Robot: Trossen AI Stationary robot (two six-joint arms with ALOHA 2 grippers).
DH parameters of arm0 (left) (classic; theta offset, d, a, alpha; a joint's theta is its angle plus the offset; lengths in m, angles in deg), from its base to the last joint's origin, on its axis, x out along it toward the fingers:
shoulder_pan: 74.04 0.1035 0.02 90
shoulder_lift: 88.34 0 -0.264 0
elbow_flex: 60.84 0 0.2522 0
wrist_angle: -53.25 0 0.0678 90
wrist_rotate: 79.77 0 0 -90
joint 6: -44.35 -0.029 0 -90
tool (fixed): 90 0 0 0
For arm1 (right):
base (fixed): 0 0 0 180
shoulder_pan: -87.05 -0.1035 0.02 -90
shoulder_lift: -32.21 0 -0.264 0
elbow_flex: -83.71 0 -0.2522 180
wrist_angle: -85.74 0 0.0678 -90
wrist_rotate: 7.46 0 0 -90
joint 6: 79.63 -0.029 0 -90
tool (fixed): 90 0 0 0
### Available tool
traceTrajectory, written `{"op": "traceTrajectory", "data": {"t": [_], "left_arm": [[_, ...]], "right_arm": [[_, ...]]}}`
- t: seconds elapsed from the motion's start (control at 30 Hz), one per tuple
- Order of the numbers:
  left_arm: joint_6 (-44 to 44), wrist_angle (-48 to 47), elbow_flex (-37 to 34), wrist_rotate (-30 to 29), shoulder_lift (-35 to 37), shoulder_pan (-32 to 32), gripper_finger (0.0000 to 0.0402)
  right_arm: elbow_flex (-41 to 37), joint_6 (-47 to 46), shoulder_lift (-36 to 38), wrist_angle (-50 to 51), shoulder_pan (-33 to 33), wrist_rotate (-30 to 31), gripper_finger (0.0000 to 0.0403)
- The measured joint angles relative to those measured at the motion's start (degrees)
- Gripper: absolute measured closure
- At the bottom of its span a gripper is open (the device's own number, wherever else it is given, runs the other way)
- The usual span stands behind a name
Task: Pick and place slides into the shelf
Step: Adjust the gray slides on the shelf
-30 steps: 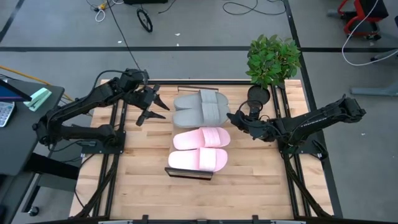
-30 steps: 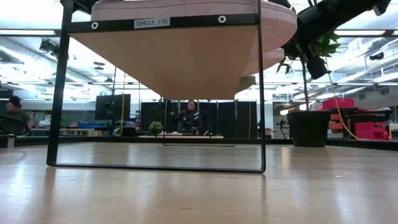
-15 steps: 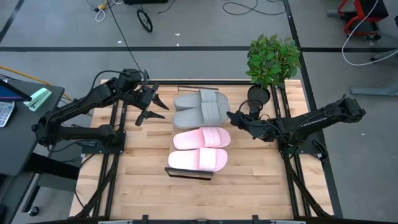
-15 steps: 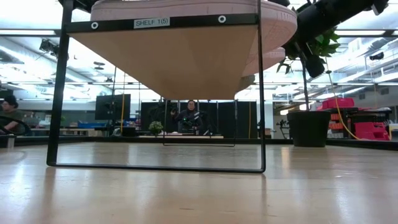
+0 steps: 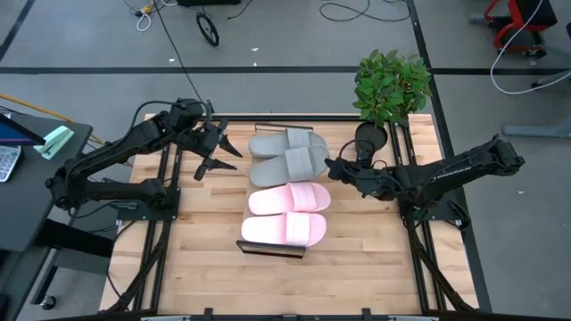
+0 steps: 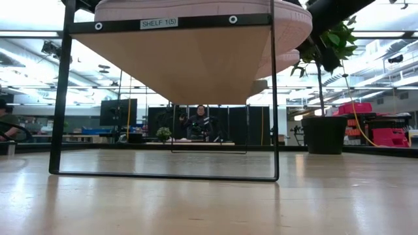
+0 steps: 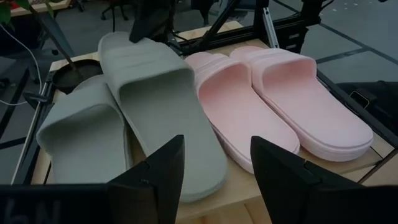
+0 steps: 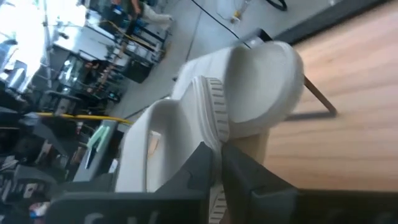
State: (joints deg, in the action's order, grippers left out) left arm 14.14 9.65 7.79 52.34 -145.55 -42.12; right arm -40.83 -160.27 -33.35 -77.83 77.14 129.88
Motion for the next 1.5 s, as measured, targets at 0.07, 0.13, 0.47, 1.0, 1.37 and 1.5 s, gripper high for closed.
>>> {"op": "traceTrajectory", "data": {"t": [0.07, 0.13, 0.47, 1.0, 1.37, 1.5], "left_arm": [[0.0, 0.0, 0.0, 0.0, 0.0, 0.0, 0.0212], [0.0, 0.0, 0.0, 0.0, 0.0, 0.0, 0.0212], [0.0, 0.0, 0.0, 0.0, 0.0, 0.0, 0.0212], [-0.1, 0.0, 0.0, 0.0, 0.0, 0.0, 0.0212], [0.0, 0.0, 0.0, 0.0, 0.0, 0.0, 0.0212], [0.0, 0.0, 0.0, 0.0, 0.0, 0.0, 0.0212]], "right_arm": [[0.0, -3.7, -0.4, 2.5, 0.0, -1.1, 0.0378], [0.0, -6.6, -0.9, 4.4, 0.0, -2.0, 0.0384], [0.0, -8.9, -1.0, 4.8, -0.1, -3.2, 0.0369], [8.6, 1.3, -0.7, 14.4, -0.1, -0.7, 0.0379], [8.6, -6.4, -2.9, 19.3, -0.7, -3.8, 0.038], [8.6, -8.7, -5.1, 19.0, -0.8, -6.8, 0.0376]]}}
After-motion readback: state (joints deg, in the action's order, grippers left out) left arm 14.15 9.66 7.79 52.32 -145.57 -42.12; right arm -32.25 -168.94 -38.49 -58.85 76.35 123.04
